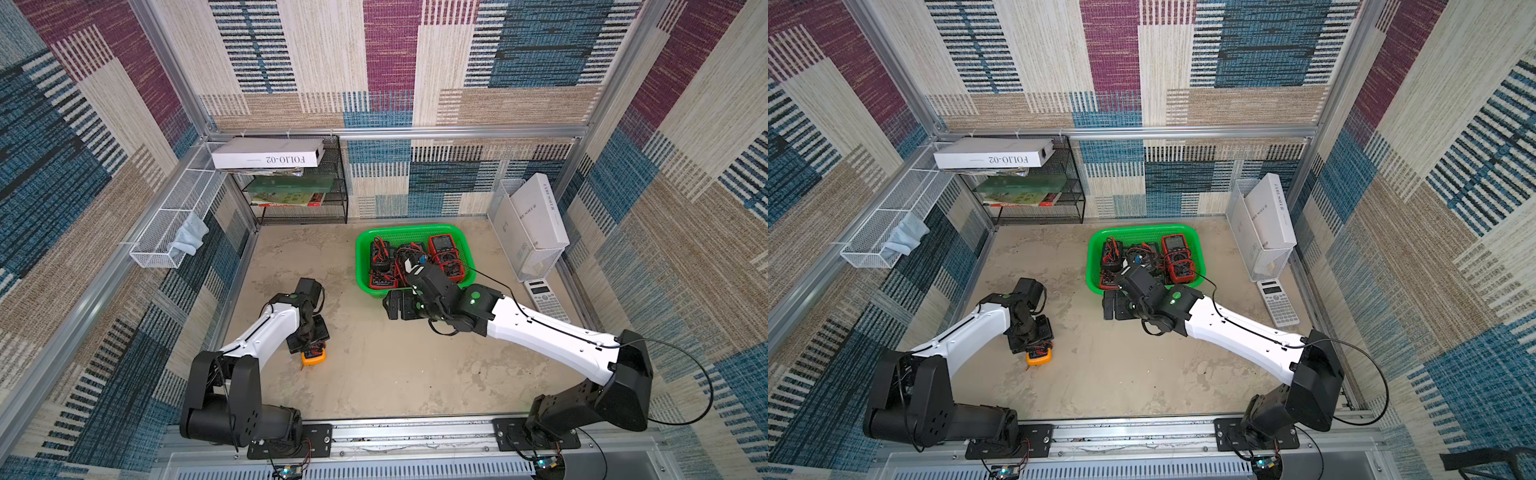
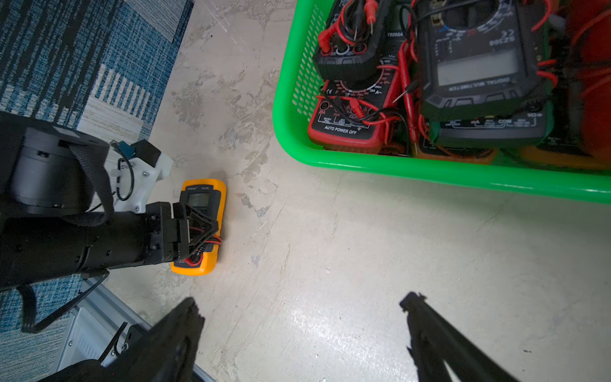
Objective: Put the multimeter into the basket
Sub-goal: Pick up the multimeter from the center of the board.
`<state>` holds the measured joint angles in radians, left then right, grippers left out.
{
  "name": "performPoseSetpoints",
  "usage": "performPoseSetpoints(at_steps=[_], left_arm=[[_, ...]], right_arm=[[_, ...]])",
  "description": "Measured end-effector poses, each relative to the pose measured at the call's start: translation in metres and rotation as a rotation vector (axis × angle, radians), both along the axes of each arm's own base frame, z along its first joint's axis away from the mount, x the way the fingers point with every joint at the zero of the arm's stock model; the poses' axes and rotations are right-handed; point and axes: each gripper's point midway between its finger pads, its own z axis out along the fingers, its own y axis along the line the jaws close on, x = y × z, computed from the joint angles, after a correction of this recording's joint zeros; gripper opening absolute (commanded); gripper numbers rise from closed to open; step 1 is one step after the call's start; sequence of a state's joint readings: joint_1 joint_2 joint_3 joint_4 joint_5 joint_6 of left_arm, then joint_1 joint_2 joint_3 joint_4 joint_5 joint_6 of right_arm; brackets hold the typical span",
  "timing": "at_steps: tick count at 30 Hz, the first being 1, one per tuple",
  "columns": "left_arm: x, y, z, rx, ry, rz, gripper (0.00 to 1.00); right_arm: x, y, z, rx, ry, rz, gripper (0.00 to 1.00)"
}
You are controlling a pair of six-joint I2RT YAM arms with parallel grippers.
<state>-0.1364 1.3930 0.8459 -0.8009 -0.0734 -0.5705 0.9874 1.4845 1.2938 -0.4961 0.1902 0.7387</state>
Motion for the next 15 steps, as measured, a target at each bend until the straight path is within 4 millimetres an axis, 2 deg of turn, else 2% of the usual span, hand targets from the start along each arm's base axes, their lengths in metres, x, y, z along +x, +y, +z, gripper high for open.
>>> performPoseSetpoints(at_steps=[6, 15], left_arm=[[0.018, -0.012, 0.037, -0.067, -0.109, -0.016, 0.28], [0.051, -0.04, 0.116, -0.207, -0.298, -0.067, 0.28]], right_arm=[[0.002, -0.003, 0.004, 0.006, -0.006, -0.004, 1.0], [0.021, -0.016, 0.025, 0.045, -0.036, -0.033, 0.99]])
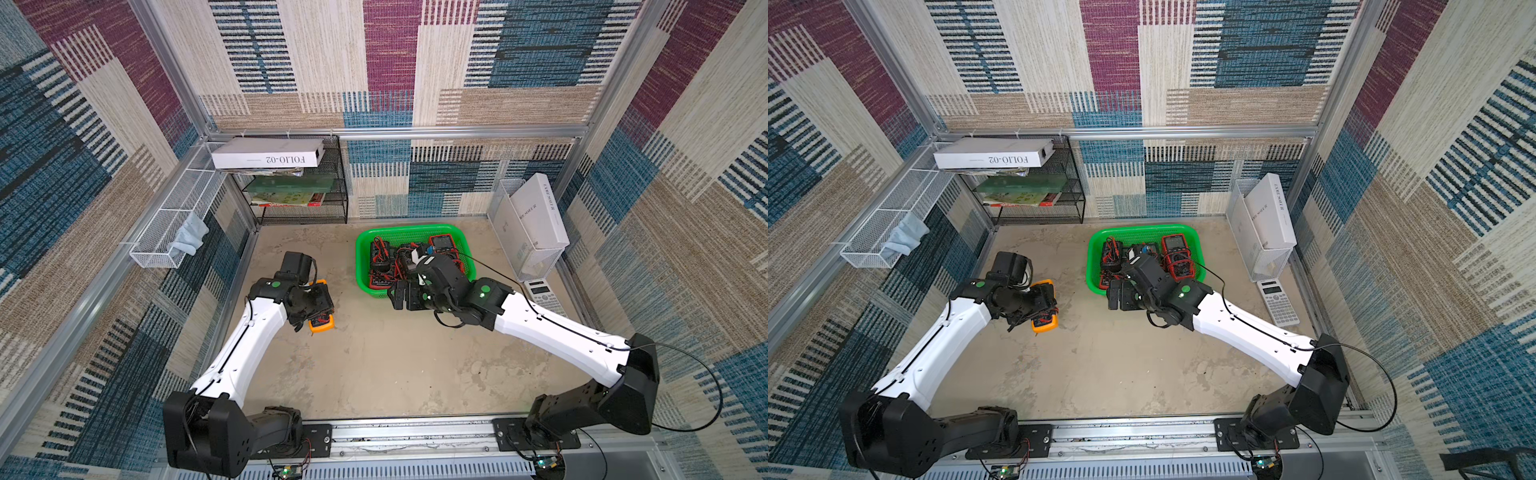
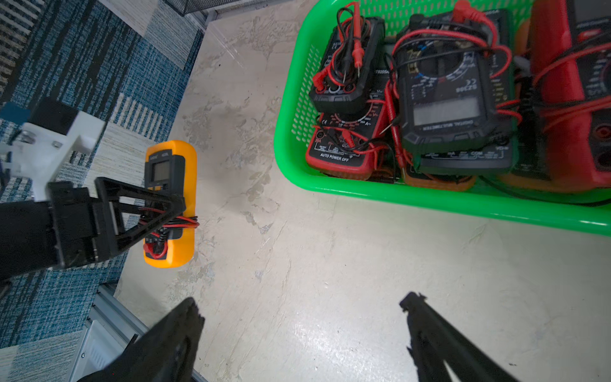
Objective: Put the multimeter into the basket
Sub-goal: Pick up the multimeter from the center of the board, then place the multimeter in the basket.
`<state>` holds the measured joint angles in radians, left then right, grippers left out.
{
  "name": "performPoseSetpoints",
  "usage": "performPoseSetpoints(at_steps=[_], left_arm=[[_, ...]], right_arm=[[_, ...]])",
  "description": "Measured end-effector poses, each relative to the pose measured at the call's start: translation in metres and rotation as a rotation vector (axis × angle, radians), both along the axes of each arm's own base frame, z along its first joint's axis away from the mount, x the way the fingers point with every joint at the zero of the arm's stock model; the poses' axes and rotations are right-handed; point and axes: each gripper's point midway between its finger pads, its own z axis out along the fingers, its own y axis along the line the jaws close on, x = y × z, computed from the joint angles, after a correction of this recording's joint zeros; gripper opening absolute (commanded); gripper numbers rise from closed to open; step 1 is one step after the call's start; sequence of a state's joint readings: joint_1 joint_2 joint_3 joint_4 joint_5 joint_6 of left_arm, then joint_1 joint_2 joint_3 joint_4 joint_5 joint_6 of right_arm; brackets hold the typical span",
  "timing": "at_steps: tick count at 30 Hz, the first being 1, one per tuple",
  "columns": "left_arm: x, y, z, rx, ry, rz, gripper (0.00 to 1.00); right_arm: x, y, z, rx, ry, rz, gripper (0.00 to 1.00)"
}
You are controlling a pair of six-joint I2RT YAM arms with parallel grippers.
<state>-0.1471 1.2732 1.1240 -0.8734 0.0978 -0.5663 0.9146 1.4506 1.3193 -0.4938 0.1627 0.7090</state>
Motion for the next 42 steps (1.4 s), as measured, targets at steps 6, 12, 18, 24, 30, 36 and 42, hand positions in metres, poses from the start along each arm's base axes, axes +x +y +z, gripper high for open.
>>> performPoseSetpoints(at_steps=[6, 12, 18, 24, 30, 36, 42], left_arm=[[0.025, -0.032, 0.053, -0.073, -0.115, -0.075, 0.28], [0.05, -0.076, 0.088, -0.111, -0.175, -0.161, 0.28], [0.073, -0.137, 0.113, -0.135, -0.215, -0.28, 0.28], [0.098, -0.207, 0.131, -0.179, -0.259, -0.381, 0.28], [0.117, -0.265, 0.132, -0.209, -0.286, -0.448, 0.28], [0.138, -0.307, 0.111, -0.243, -0.268, -0.447, 0.29], [0.154, -0.34, 0.085, -0.269, -0.249, -0.432, 0.3]], right_arm=[[0.017, -0.023, 0.018, 0.039, -0.027, -0.048, 1.0], [0.032, -0.055, 0.023, 0.079, -0.024, -0.103, 1.0], [0.043, -0.092, 0.024, 0.125, -0.02, -0.168, 0.99], [0.045, -0.123, 0.033, 0.158, -0.038, -0.225, 0.99], [0.05, -0.159, 0.03, 0.157, -0.052, -0.311, 0.99], [0.05, -0.189, 0.016, 0.135, -0.042, -0.379, 1.0], [0.047, -0.205, 0.0, 0.117, -0.021, -0.416, 1.0]])
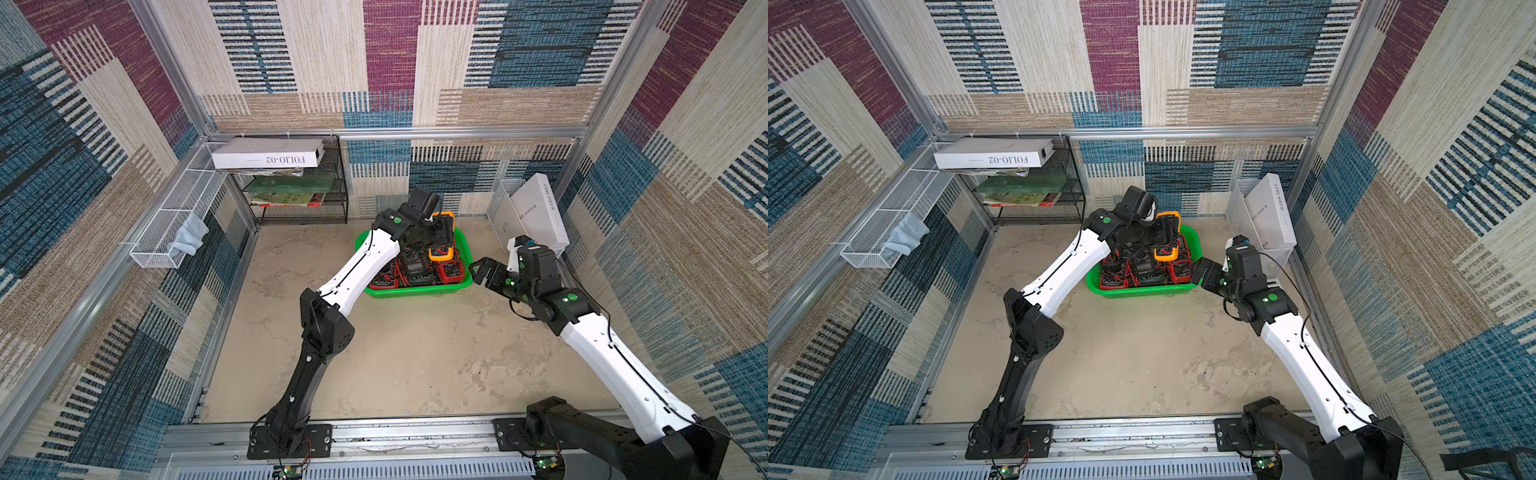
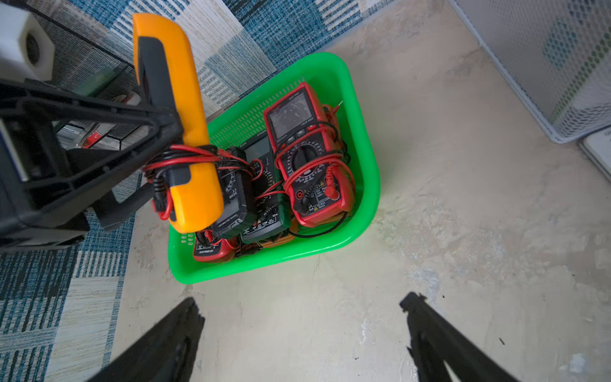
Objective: Put the multimeter into the basket
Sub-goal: Place the multimeter in the basket.
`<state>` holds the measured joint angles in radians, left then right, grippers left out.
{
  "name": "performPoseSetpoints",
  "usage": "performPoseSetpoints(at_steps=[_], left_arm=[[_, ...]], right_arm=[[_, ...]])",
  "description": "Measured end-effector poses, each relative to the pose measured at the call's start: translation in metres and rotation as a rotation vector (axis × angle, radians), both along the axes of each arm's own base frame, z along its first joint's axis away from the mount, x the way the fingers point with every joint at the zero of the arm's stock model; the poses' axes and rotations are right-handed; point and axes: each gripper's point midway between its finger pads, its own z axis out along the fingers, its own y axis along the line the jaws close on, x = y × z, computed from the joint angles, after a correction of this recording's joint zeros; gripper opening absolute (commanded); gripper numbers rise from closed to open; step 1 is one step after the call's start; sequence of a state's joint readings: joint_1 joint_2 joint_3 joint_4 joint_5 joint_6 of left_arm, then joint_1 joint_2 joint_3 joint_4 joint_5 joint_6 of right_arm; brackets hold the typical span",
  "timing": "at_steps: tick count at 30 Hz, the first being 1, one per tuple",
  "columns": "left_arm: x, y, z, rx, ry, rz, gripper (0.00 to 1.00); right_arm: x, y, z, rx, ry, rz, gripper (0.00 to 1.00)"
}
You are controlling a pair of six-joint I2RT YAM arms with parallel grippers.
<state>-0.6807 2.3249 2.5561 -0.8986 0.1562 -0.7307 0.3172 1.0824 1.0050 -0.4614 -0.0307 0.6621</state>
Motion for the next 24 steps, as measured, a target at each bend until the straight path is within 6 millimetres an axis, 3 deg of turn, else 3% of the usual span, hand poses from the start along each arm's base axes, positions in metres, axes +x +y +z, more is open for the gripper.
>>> performPoseSetpoints(at_steps=[4, 14, 17, 18, 21, 23, 24], left_arm=[[0.005, -0.012, -0.022, 0.002, 0.031, 0.01, 0.31], [0.018, -0.014, -0.078, 0.064, 0.101, 0.081, 0.33], [0.02, -0.013, -0.089, 0.069, 0.119, 0.093, 0.38], [0.02, -0.013, -0.09, 0.068, 0.12, 0.096, 0.41], [0.024, -0.014, -0.092, 0.062, 0.113, 0.1, 0.65], [0.024, -0.013, -0.093, 0.065, 0.111, 0.098, 0.99], [0.025, -0.013, -0.092, 0.066, 0.106, 0.096, 1.0]], right_arm=[[-0.003, -0.005, -0.005, -0.001, 0.008, -0.009, 0.99], [-0.006, -0.01, -0.006, -0.001, 0.008, -0.021, 0.99], [-0.006, -0.011, -0.007, -0.002, 0.013, -0.021, 1.0], [-0.006, -0.01, -0.007, -0.003, 0.013, -0.019, 1.0], [-0.006, -0.009, -0.008, -0.006, 0.016, -0.011, 1.0], [-0.007, -0.009, -0.008, -0.009, 0.016, -0.005, 1.0], [-0.007, -0.008, -0.008, -0.009, 0.015, 0.0, 1.0]])
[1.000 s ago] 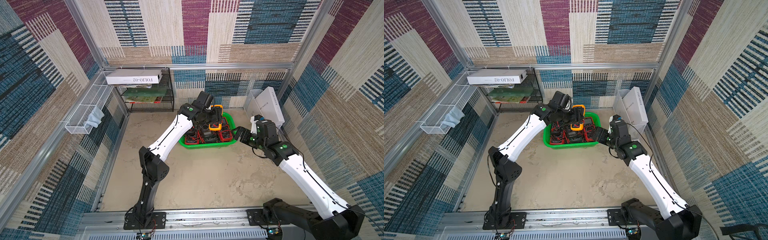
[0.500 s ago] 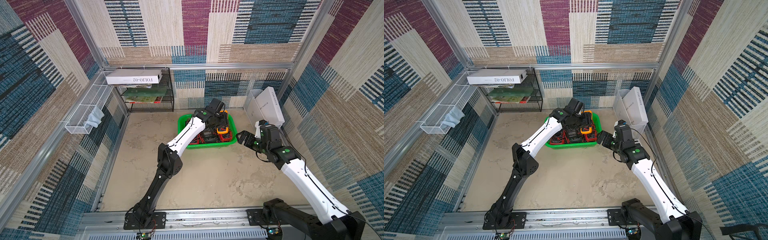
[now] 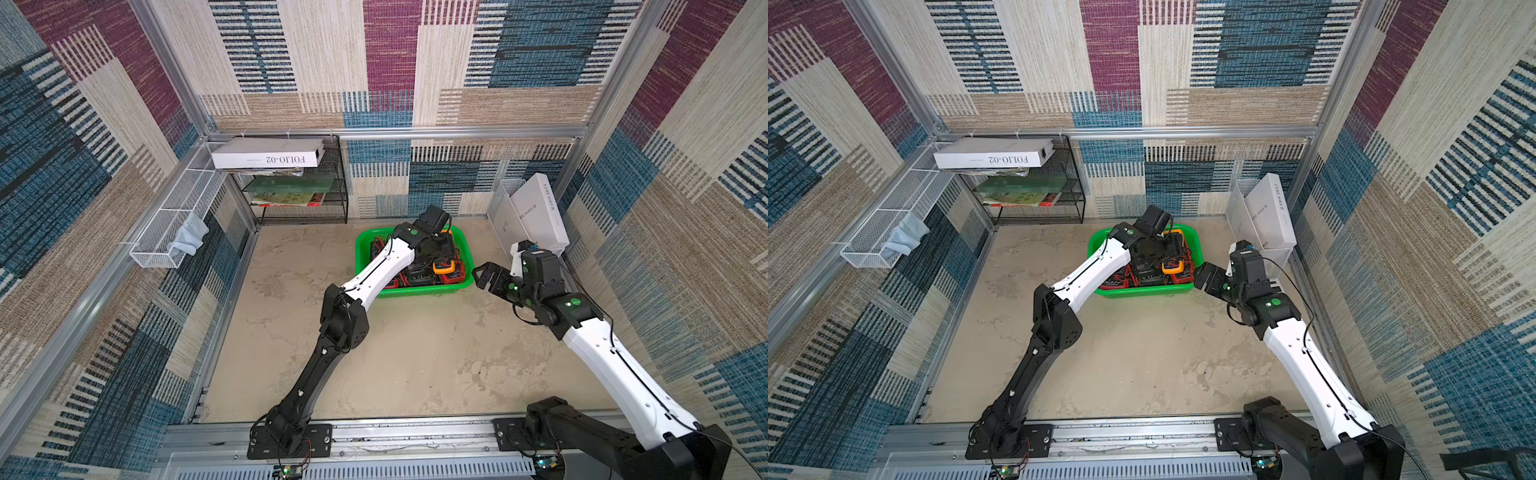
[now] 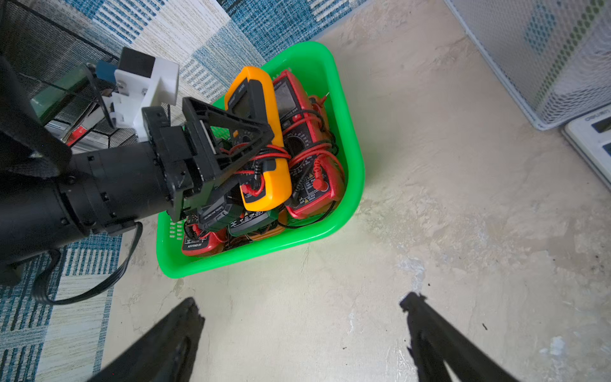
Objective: Put the multimeter into the basket
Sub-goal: Place the multimeter in the basket.
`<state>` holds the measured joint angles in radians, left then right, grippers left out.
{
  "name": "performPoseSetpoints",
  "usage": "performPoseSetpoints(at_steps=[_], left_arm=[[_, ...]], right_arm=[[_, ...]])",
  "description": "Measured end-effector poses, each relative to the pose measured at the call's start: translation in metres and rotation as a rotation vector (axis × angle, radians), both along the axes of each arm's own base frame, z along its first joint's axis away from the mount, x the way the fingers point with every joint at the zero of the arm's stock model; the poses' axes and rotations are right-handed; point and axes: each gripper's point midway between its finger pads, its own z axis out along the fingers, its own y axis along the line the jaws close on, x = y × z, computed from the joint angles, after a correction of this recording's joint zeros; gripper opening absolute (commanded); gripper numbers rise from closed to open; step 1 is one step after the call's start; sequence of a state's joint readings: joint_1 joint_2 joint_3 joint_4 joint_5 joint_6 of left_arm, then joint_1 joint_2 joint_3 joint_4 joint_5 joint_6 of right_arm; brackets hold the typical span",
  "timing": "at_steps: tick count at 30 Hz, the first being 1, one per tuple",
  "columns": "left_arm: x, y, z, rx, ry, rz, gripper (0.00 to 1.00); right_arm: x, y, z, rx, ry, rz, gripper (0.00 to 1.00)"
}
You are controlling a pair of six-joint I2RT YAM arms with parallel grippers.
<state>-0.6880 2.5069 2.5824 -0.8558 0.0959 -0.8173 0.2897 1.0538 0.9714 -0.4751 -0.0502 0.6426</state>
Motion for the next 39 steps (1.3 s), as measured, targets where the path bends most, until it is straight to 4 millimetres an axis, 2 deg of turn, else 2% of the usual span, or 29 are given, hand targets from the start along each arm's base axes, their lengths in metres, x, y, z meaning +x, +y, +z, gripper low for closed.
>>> performPoseSetpoints(at_steps=[5, 8, 17, 23, 25, 28, 33, 36, 39], left_arm=[[0.005, 0.004, 0.006, 0.016, -0.033, 0.0, 1.0], [0.004, 0.005, 0.02, 0.013, -0.061, -0.017, 1.0], [-0.008, 0.013, 0.108, -0.047, -0.219, -0.072, 1.0], [-0.033, 0.031, 0.164, -0.041, -0.326, -0.128, 1.0], [-0.041, 0.042, 0.179, -0.011, -0.371, -0.139, 1.0], [-0.052, 0.062, 0.187, 0.056, -0.435, -0.156, 1.0], [-0.081, 0.108, 0.178, 0.175, -0.566, -0.169, 1.0], [-0.101, 0.145, 0.171, 0.256, -0.676, -0.159, 1.0], [-0.109, 0.188, 0.166, 0.337, -0.765, -0.11, 1.0]], right_arm=[[0.0, 0.0, 0.001, -0.006, -0.002, 0.008, 1.0], [0.002, 0.0, 0.005, -0.008, -0.01, 0.01, 0.99], [0.008, 0.001, 0.015, -0.012, -0.031, 0.014, 1.0], [0.019, -0.011, 0.03, -0.066, -0.079, -0.033, 1.0], [0.026, -0.021, 0.031, -0.097, -0.093, -0.068, 0.99], [0.034, -0.036, 0.026, -0.14, -0.131, -0.11, 1.0], [0.04, -0.057, 0.01, -0.223, -0.197, -0.142, 0.99], [0.048, -0.072, 0.009, -0.293, -0.248, -0.151, 1.0], [0.053, -0.093, 0.0, -0.34, -0.283, -0.177, 1.0]])
